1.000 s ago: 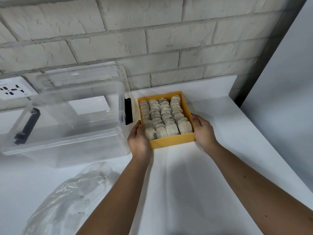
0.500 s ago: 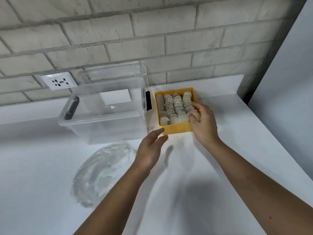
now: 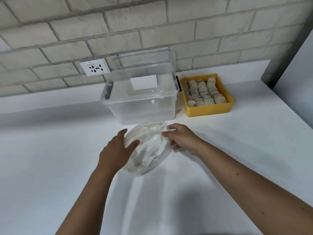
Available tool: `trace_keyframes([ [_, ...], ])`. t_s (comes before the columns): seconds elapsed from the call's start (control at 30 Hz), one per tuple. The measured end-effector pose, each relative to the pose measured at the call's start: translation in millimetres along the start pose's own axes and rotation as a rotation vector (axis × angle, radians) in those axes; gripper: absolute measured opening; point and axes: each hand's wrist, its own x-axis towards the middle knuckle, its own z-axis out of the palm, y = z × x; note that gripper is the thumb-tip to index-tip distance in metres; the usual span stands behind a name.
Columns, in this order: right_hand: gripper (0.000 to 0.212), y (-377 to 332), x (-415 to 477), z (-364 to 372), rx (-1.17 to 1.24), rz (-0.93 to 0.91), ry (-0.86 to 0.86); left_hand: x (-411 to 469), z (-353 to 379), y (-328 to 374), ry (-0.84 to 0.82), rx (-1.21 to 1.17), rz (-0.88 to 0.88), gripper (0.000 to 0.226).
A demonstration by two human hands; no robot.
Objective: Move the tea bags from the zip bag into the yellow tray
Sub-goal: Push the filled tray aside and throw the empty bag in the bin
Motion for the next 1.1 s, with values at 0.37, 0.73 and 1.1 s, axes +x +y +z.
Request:
trace_keyframes([
  [0.37,0.053,-26.2,-26.5,15.5,0.604,0.141,-0.322,6.7,-11.1,-22.8,-0.198,-0.782,0.100,0.016],
  [0.73,0.018,-0.7,-56.5,67.3,0.600,0.003,-0.120,6.6,-15.1,-41.0,-0.370,-0.818,0.156,0.010],
  [1.1,0.048,9.8,-134.0,-12.8,0.114,-0.126,-0.039,-34.1,-3.9,-26.2,-0.185,-0.599,0.257,0.017],
])
